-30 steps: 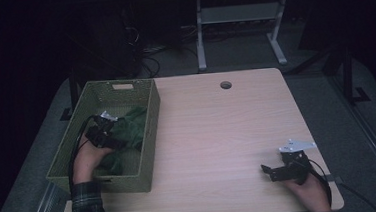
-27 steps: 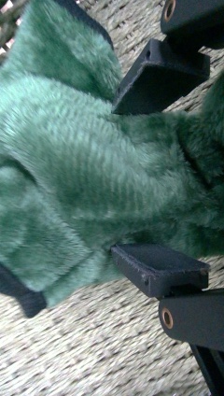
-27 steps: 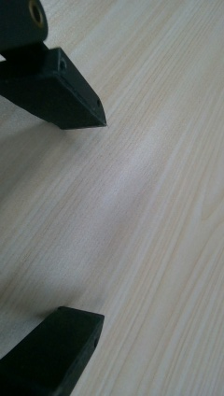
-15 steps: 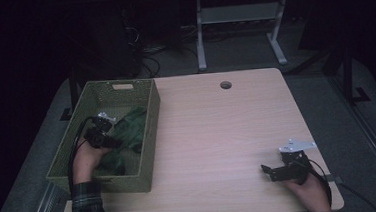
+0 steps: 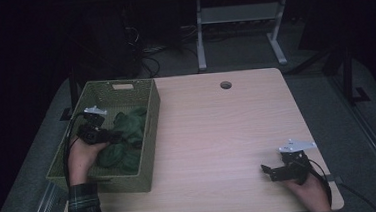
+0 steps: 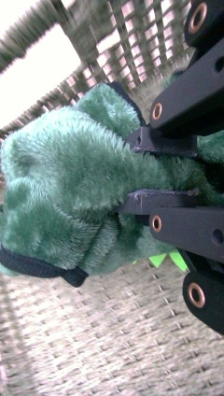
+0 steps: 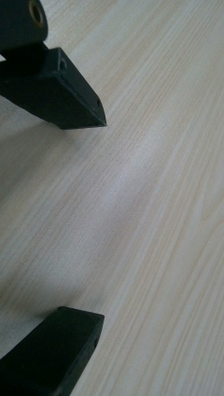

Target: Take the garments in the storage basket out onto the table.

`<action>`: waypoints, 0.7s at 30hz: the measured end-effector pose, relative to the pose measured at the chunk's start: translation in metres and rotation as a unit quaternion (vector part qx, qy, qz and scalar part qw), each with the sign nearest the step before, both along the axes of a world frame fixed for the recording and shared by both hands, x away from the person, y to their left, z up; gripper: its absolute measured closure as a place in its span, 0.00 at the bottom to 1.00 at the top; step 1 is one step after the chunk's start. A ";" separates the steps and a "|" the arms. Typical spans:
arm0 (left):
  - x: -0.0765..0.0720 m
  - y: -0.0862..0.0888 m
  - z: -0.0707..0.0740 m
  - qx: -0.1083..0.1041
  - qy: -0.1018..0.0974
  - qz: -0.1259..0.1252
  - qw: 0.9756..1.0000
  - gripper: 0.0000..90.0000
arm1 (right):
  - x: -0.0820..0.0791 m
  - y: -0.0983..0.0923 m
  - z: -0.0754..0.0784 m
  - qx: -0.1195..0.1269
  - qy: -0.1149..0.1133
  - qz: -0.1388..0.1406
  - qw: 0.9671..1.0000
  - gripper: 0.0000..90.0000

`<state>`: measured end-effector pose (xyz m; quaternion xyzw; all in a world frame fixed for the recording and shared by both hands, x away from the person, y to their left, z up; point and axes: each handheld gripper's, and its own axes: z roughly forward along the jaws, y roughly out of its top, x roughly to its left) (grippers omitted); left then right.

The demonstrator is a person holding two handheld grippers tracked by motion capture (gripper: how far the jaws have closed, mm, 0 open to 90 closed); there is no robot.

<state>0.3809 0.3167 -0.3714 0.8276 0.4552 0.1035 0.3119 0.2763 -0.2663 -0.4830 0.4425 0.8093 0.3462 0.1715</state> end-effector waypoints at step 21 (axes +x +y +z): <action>-0.006 0.010 0.044 -0.085 -0.024 0.010 0.996 0.85 | 0.000 0.000 0.000 -0.001 0.001 0.001 1.000 0.06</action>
